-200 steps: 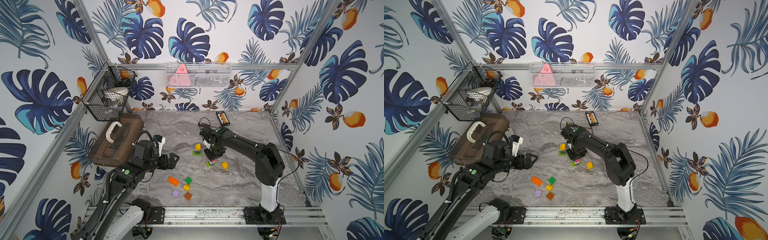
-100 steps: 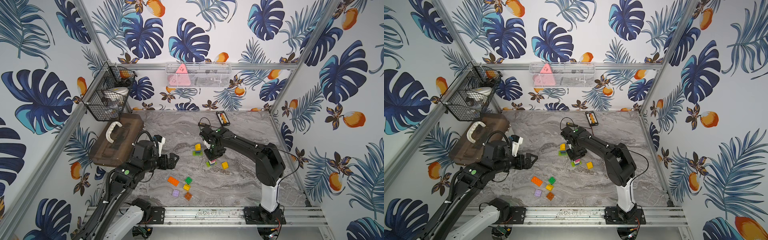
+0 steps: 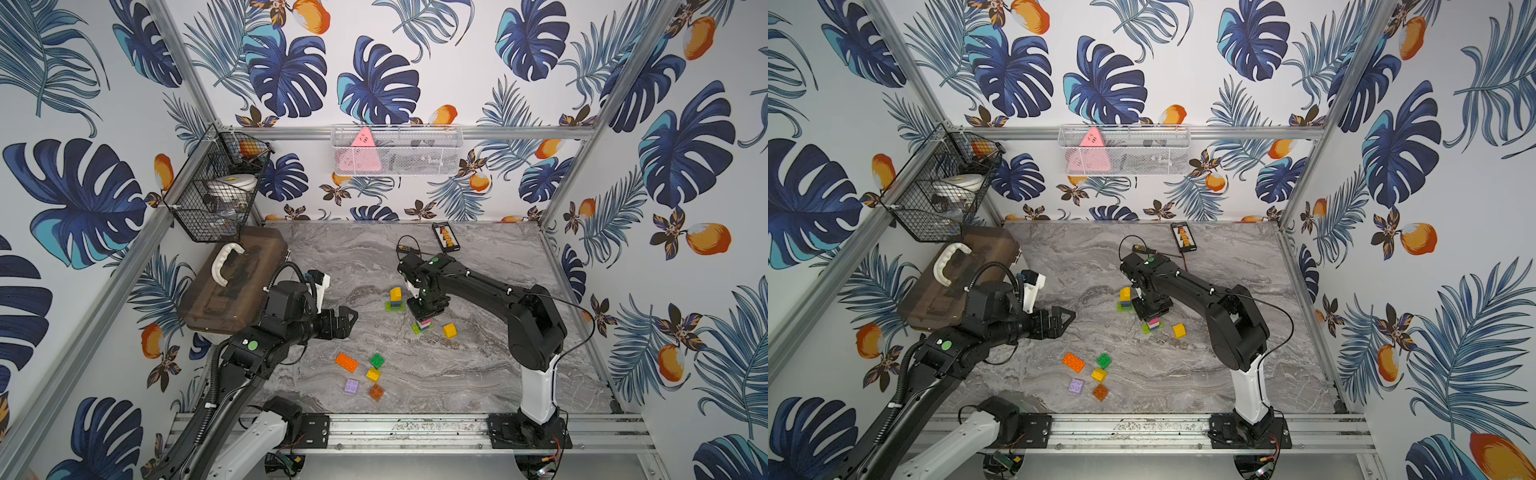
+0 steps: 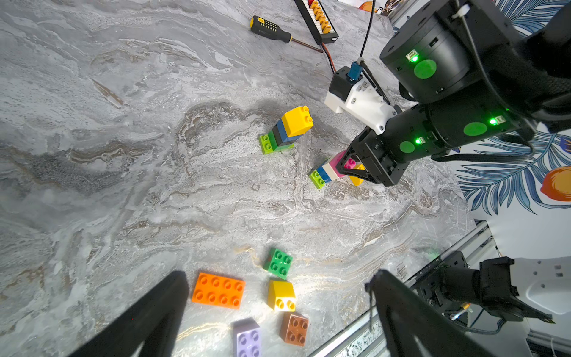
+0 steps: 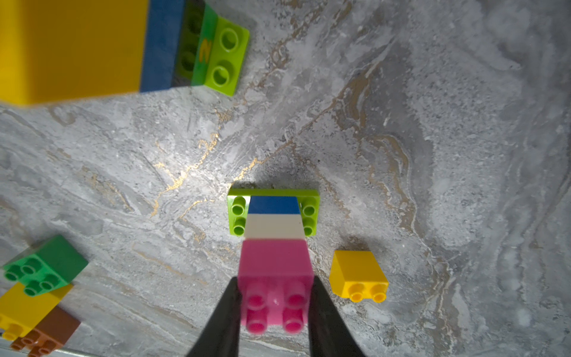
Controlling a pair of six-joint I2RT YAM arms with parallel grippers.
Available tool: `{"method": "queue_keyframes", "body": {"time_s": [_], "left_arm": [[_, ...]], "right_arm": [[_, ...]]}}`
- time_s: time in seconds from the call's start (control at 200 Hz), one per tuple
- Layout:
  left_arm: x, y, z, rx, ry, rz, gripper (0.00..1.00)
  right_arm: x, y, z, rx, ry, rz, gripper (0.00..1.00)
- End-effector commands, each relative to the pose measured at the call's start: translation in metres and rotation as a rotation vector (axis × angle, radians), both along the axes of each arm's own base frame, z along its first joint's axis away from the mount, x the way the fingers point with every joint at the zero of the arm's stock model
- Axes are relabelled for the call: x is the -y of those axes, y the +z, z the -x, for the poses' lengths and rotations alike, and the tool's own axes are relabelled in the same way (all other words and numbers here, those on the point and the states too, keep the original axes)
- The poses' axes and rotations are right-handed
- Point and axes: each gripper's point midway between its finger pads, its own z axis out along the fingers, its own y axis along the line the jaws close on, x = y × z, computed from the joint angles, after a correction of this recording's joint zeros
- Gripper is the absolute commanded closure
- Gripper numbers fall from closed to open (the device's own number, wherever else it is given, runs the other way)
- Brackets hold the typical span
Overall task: Assemble the number 1 with lego
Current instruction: Assemble the lego brick with the lego brick.
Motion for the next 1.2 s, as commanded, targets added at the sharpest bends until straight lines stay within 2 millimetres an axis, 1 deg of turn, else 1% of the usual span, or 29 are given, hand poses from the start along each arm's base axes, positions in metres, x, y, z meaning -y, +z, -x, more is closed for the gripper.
{"method": "queue_keyframes", "body": {"time_s": [0.0, 0.215, 0.31, 0.325, 0.405, 0.58, 0.691, 0.836, 0.916, 0.981, 1.046, 1.116, 1.196], "left_arm": [[0.0, 0.005, -0.003, 0.023, 0.002, 0.004, 0.01], [0.0, 0.006, -0.003, 0.025, 0.002, 0.005, 0.01], [0.0, 0.005, -0.003, 0.023, 0.002, 0.003, 0.01], [0.0, 0.006, -0.003, 0.027, 0.003, 0.003, 0.01], [0.0, 0.006, -0.003, 0.026, 0.005, 0.004, 0.01], [0.0, 0.006, -0.003, 0.027, 0.004, 0.003, 0.01], [0.0, 0.006, -0.003, 0.025, 0.003, 0.005, 0.01], [0.0, 0.006, -0.003, 0.028, 0.004, 0.004, 0.01], [0.0, 0.006, -0.002, 0.029, 0.003, 0.004, 0.01], [0.0, 0.007, -0.002, 0.031, 0.003, 0.006, 0.01], [0.0, 0.007, -0.002, 0.033, 0.003, 0.007, 0.01], [0.001, 0.007, -0.003, 0.029, 0.0, 0.007, 0.01], [0.001, 0.006, -0.003, 0.026, 0.0, 0.006, 0.01]], "right_arm": [[-0.001, -0.006, -0.001, 0.0, -0.033, 0.003, 0.94], [0.001, -0.009, -0.001, -0.016, 0.024, 0.027, 0.94], [-0.001, -0.007, 0.0, -0.021, 0.044, 0.022, 0.95], [0.0, -0.016, 0.001, -0.04, 0.044, 0.039, 0.95], [0.0, -0.023, 0.001, -0.052, 0.036, 0.05, 0.94], [0.002, -0.032, 0.0, -0.061, -0.061, 0.077, 0.94], [0.007, -0.03, -0.002, -0.051, -0.153, 0.096, 0.92], [-0.001, -0.027, 0.0, -0.069, -0.259, 0.04, 0.89], [-0.003, -0.027, -0.001, -0.07, -0.281, 0.037, 0.84], [-0.001, -0.025, -0.002, -0.059, -0.284, 0.049, 0.78], [0.0, -0.019, -0.004, -0.043, -0.289, 0.048, 0.68], [0.0, -0.011, -0.006, -0.02, -0.3, 0.039, 0.6], [-0.001, -0.002, -0.008, -0.007, -0.308, 0.019, 0.5]]}}
